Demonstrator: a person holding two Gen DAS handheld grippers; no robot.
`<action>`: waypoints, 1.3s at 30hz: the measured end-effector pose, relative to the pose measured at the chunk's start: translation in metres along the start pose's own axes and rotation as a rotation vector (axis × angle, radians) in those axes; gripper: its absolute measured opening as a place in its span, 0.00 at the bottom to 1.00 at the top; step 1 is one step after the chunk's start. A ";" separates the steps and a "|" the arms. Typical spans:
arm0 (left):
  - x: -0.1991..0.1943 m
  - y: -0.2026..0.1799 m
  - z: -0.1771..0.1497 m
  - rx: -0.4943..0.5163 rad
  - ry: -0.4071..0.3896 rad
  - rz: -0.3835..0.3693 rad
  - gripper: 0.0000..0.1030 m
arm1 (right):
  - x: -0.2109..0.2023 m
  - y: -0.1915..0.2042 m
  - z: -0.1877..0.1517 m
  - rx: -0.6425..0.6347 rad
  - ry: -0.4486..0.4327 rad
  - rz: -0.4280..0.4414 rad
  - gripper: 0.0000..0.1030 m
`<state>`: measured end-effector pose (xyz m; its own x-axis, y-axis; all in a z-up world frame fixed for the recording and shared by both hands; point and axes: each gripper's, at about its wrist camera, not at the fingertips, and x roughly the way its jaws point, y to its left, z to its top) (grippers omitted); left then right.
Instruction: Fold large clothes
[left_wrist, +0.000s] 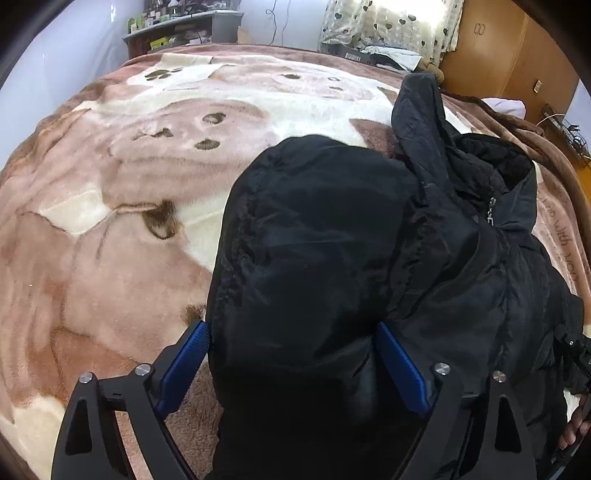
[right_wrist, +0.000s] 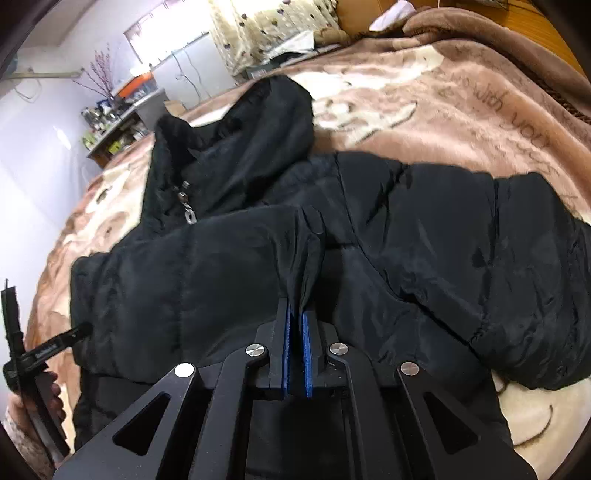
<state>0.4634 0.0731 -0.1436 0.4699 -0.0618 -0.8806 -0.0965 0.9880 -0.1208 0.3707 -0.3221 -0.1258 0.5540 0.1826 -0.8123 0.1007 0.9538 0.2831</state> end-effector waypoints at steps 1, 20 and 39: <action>0.003 0.002 0.000 -0.012 0.009 -0.005 0.91 | 0.002 0.001 -0.001 -0.013 0.005 -0.014 0.07; -0.073 -0.048 -0.026 0.075 -0.093 -0.076 0.91 | -0.102 -0.070 -0.010 0.093 -0.174 -0.145 0.49; -0.086 -0.206 -0.079 0.333 -0.045 -0.226 0.91 | -0.228 -0.271 -0.088 0.571 -0.385 -0.505 0.53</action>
<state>0.3738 -0.1364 -0.0793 0.4853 -0.2837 -0.8270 0.2995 0.9426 -0.1476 0.1446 -0.6008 -0.0621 0.5627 -0.4244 -0.7093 0.7549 0.6135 0.2318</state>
